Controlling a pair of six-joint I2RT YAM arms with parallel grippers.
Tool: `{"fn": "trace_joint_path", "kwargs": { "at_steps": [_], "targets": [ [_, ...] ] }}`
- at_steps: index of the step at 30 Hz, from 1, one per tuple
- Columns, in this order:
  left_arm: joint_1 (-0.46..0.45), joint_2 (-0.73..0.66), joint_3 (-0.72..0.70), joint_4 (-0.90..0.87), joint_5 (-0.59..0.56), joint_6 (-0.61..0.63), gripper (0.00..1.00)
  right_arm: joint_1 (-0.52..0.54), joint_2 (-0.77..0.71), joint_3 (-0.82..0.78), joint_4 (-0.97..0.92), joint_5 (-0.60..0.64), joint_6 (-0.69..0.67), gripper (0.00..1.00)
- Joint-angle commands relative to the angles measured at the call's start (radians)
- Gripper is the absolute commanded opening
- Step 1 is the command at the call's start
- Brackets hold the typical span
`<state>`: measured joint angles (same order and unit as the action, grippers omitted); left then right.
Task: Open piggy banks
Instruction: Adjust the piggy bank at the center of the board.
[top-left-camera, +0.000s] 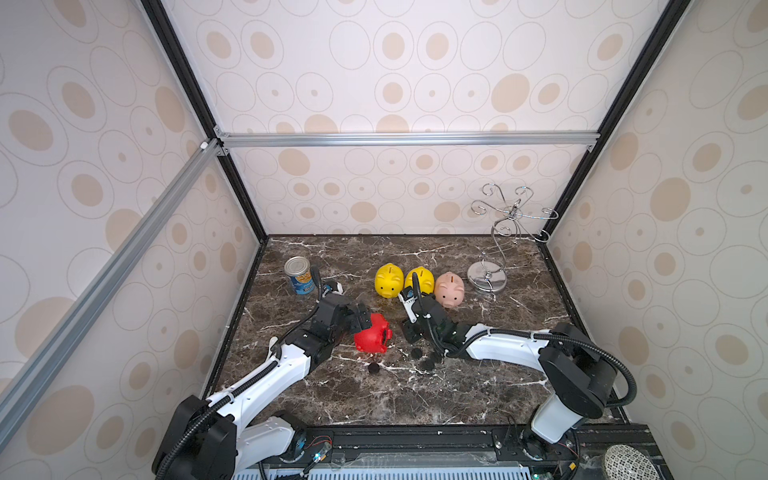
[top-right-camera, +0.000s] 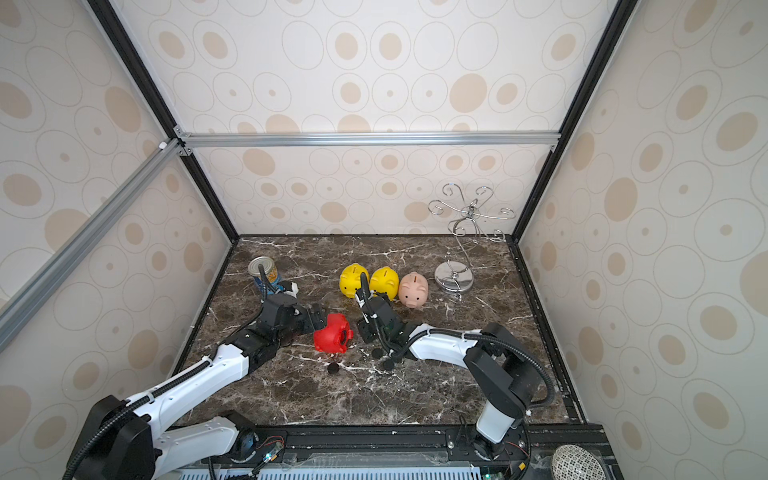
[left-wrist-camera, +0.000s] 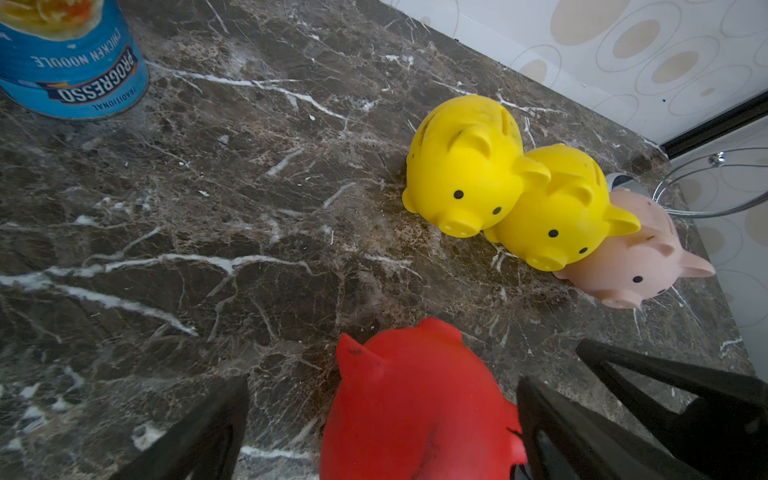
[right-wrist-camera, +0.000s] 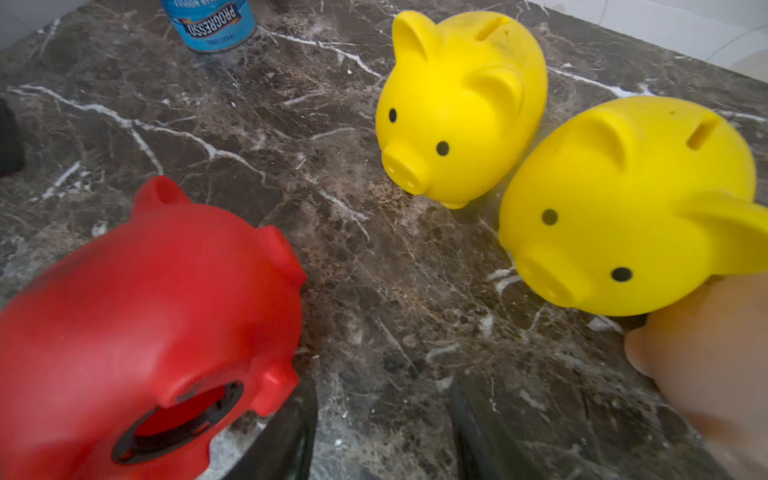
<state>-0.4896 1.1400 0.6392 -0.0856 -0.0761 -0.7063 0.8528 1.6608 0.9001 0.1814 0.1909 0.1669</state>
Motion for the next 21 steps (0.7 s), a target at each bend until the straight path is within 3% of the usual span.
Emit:
{"fn": "trace_joint_path", "kwargs": {
  "at_steps": [1, 6, 9, 13, 21],
  "targets": [
    [0.003, -0.021, -0.007, -0.022, 0.013, 0.029, 1.0, 0.009, -0.054, 0.013, -0.074, 0.015, -0.036, 0.53],
    [0.004, -0.019, 0.0, -0.029, -0.012, 0.036, 1.0, 0.048, -0.164, -0.043, -0.12, -0.127, 0.025, 0.55],
    [0.006, -0.002, 0.013, -0.029, -0.045, 0.028, 1.0, 0.142, -0.192, -0.069, -0.107, -0.104, 0.051, 0.62],
    [0.02, 0.034, 0.031, -0.021, -0.066, 0.016, 1.0, 0.214, -0.118, -0.01, -0.17, -0.046, 0.108, 0.69],
    [0.03, 0.058, 0.036, -0.005, -0.045, 0.014, 1.0, 0.225, 0.027, 0.144, -0.32, 0.125, 0.112, 0.82]
  ]
}}
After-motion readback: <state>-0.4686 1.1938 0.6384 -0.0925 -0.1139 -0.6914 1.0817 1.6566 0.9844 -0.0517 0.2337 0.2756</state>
